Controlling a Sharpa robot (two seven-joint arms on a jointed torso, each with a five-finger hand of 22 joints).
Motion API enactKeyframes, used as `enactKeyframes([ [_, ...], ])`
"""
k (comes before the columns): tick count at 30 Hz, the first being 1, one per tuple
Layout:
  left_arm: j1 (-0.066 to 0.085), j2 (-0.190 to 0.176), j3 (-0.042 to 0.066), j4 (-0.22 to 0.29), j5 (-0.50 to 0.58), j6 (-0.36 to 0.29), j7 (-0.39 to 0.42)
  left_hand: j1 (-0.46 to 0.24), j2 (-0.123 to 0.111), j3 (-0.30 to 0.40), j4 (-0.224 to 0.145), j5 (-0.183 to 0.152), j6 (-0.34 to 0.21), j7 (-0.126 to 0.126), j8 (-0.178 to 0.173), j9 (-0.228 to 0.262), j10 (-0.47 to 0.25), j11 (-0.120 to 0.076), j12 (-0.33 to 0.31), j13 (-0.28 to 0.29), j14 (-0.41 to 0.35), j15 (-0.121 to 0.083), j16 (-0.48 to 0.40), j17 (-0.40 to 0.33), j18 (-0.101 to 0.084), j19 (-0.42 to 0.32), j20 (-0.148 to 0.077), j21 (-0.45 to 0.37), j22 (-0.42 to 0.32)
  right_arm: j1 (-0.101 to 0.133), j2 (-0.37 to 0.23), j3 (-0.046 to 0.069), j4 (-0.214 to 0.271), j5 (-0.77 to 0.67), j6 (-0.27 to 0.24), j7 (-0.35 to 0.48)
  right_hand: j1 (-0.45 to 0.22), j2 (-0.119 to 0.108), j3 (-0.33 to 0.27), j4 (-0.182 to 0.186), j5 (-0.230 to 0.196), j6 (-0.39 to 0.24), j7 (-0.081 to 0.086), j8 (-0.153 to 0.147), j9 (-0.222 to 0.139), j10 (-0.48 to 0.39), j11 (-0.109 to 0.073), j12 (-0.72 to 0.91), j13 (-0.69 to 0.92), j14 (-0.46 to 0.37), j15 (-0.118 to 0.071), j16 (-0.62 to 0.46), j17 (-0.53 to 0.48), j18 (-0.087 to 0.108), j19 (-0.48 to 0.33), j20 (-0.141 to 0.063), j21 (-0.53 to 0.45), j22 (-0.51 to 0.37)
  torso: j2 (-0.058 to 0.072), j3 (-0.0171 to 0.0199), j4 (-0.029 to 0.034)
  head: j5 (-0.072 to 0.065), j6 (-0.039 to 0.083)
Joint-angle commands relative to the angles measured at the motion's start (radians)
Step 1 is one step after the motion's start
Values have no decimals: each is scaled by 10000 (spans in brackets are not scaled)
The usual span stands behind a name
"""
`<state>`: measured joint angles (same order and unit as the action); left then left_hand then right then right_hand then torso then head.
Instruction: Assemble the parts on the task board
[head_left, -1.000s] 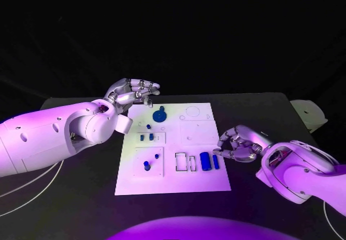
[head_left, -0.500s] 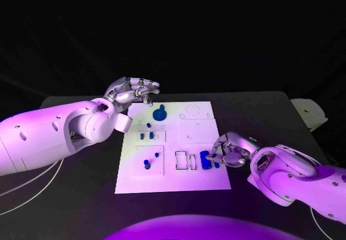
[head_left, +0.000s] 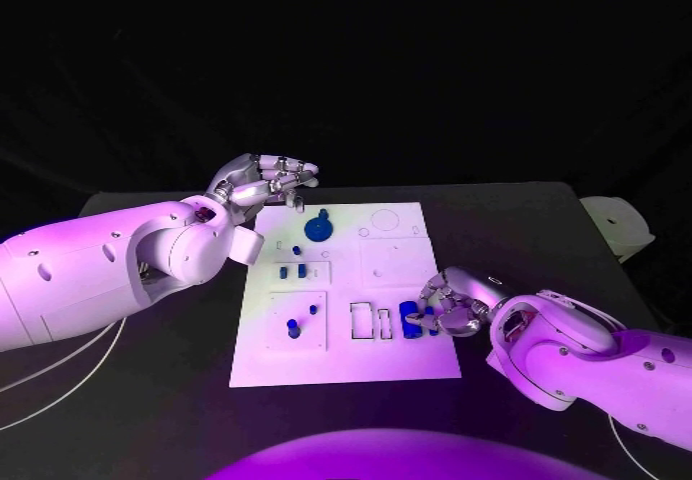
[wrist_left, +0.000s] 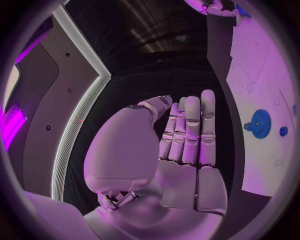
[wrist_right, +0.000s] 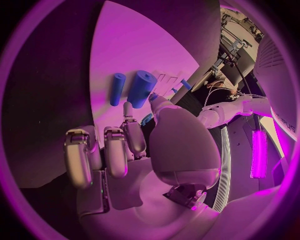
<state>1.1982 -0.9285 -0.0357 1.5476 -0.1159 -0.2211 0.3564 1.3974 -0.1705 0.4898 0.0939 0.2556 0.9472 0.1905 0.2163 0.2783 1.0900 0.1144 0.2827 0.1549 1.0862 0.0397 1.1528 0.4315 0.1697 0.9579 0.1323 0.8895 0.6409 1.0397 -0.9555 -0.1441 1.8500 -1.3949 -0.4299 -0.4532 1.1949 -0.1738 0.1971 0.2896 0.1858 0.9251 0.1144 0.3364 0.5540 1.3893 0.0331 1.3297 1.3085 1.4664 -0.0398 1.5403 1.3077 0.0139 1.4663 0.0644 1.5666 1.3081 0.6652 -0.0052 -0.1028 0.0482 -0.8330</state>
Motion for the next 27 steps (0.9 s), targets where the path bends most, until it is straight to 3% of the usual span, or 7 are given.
enactKeyframes([
  [1,4,6,6,31,53,107,69,-41,70,-7,64,26,-86,-11,36,-16,-58,16,45,17,-17,23,-17,-13,144,60,21,-38,-15,-78,69,-19,-41,-130,337,-149,-71,34,-78,7,28,-30,-35,0,19,61,-9,18,13,897,21,63,1897,-139,1045,-1,42,2627,-3,2,-5,-23,11],
  [6,4,1,6,34,53,99,63,-53,83,-7,78,28,-87,-11,38,-16,-63,17,50,18,-17,25,-16,-14,144,62,22,-43,-19,-205,229,-29,-113,-215,381,-209,-8,30,-122,-11,-1,-1,-44,17,39,96,-18,75,86,900,16,70,1918,-139,1045,-2,42,2627,5,16,-4,3,17],
  [18,5,-17,6,47,53,89,50,-78,99,-10,104,29,-92,-9,40,-17,-73,19,58,20,-16,28,-14,-15,143,64,25,-53,-26,-364,416,-37,-228,-407,332,-409,182,69,-216,-11,20,113,-80,91,104,130,-44,143,195,900,-3,73,1924,-139,1045,-12,42,2627,3,5,3,-2,-4],
  [27,5,-31,6,54,54,86,49,-78,99,-10,104,29,-92,-9,40,-17,-73,19,58,20,-16,28,-14,-15,143,64,25,-53,-26,-387,368,-35,-58,-390,-677,-285,602,400,-116,-32,295,511,-266,405,289,412,-206,483,611,916,-133,99,2002,-139,1045,-108,42,2627,-4,15,14,-6,-23],
])
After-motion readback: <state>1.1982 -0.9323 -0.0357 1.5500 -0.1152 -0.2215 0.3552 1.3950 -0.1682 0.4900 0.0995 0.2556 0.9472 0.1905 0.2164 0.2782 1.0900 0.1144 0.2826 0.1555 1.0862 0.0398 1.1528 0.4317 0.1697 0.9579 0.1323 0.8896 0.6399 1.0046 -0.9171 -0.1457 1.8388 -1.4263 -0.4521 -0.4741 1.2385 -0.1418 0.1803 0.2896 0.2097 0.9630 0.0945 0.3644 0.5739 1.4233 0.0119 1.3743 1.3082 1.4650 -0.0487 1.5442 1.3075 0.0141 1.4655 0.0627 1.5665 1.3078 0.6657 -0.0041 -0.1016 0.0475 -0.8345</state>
